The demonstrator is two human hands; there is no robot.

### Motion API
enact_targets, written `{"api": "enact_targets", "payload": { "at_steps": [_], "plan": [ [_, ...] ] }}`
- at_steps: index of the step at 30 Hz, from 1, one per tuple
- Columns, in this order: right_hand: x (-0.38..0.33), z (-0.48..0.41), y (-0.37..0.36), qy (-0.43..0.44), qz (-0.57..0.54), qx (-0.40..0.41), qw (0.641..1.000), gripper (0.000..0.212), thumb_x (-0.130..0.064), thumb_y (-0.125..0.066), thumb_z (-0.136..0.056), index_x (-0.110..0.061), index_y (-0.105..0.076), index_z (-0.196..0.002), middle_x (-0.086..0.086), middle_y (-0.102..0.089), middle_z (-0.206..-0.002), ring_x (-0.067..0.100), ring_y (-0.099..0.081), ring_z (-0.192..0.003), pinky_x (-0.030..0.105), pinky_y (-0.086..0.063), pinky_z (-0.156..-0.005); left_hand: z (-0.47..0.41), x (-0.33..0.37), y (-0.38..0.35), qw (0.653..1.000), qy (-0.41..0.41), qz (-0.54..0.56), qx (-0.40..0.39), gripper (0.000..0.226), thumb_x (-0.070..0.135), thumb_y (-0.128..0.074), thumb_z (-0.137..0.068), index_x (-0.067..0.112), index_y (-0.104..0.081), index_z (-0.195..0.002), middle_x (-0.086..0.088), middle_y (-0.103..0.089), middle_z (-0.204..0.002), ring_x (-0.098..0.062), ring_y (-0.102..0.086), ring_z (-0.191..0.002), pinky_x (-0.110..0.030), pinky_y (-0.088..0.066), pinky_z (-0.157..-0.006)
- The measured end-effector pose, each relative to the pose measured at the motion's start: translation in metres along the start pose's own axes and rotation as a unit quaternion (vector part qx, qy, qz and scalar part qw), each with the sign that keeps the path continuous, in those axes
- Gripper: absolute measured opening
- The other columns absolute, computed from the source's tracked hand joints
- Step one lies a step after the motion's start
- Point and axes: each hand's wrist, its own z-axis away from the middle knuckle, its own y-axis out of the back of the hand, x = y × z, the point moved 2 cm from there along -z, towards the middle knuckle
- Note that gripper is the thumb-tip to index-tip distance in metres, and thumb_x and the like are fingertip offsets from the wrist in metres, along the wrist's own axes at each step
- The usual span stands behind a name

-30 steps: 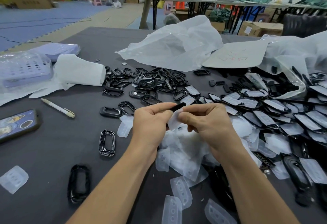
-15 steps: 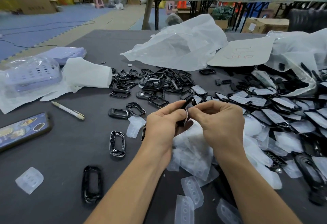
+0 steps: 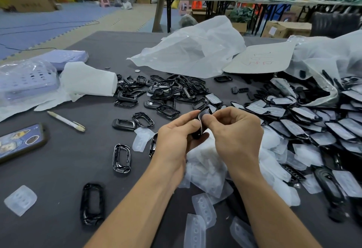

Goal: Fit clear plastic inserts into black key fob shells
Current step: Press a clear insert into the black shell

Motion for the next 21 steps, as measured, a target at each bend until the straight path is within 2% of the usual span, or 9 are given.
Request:
{"api": "enact_targets", "payload": {
  "at_steps": [5, 7, 10, 13, 16, 21],
  "plan": [
    [-0.001, 0.0, 0.0, 0.012, 0.01, 0.0, 1.0, 0.024, -0.023, -0.09, -0.073, -0.025, -0.07, -0.062, -0.017, -0.068, -0.058, 0.001, -0.065, -0.054, 0.009, -0.045, -0.055, 0.001, 0.0, 0.0, 1.0, 0.0, 0.005, 0.007, 0.022, 0.007, -0.064, -0.095, 0.011, -0.085, -0.089, -0.018, -0.08, -0.099, -0.023, -0.078, -0.088, -0.028, -0.062, -0.07],
    [0.0, -0.001, 0.0, 0.007, -0.001, -0.002, 1.0, 0.024, -0.025, -0.092, -0.071, -0.025, -0.07, -0.063, -0.015, -0.069, -0.058, 0.002, -0.065, -0.053, 0.011, -0.046, -0.054, 0.001, -0.001, 0.001, 1.0, -0.008, -0.001, 0.009, 0.019, -0.002, -0.068, -0.091, 0.009, -0.084, -0.091, -0.016, -0.08, -0.095, -0.021, -0.077, -0.082, -0.027, -0.062, -0.07],
    [0.001, -0.002, 0.002, -0.002, -0.033, 0.004, 0.999, 0.024, -0.031, -0.094, -0.068, -0.024, -0.071, -0.067, -0.01, -0.07, -0.06, 0.005, -0.065, -0.052, 0.016, -0.048, -0.052, 0.0, -0.002, 0.001, 1.0, -0.022, 0.008, 0.003, 0.03, -0.016, -0.062, -0.089, 0.004, -0.078, -0.105, -0.014, -0.08, -0.093, -0.02, -0.077, -0.081, -0.026, -0.062, -0.071],
    [-0.001, 0.0, 0.0, 0.005, -0.061, -0.026, 0.998, 0.018, -0.031, -0.09, -0.074, -0.025, -0.073, -0.074, -0.008, -0.072, -0.063, 0.01, -0.067, -0.055, 0.025, -0.054, -0.055, -0.001, -0.002, 0.0, 0.998, -0.007, 0.055, -0.003, 0.034, -0.017, -0.057, -0.092, 0.002, -0.071, -0.117, -0.016, -0.079, -0.096, -0.021, -0.078, -0.082, -0.026, -0.063, -0.072],
    [0.0, -0.002, -0.002, -0.001, -0.077, -0.068, 0.995, 0.01, -0.026, -0.084, -0.073, -0.026, -0.076, -0.079, -0.007, -0.074, -0.066, 0.009, -0.068, -0.058, 0.023, -0.054, -0.059, -0.003, -0.005, 0.0, 0.995, 0.009, 0.104, -0.001, 0.034, -0.016, -0.054, -0.095, -0.001, -0.066, -0.123, -0.015, -0.079, -0.091, -0.019, -0.077, -0.076, -0.025, -0.062, -0.068],
    [0.004, -0.006, -0.001, -0.027, -0.076, -0.081, 0.993, 0.011, -0.018, -0.078, -0.076, -0.028, -0.076, -0.076, -0.004, -0.074, -0.066, 0.01, -0.066, -0.061, 0.033, -0.055, -0.066, -0.003, -0.011, -0.002, 0.999, -0.035, -0.011, -0.001, 0.029, -0.011, -0.06, -0.095, 0.005, -0.071, -0.116, -0.012, -0.08, -0.101, -0.019, -0.077, -0.09, -0.031, -0.064, -0.083]
  ]
}}
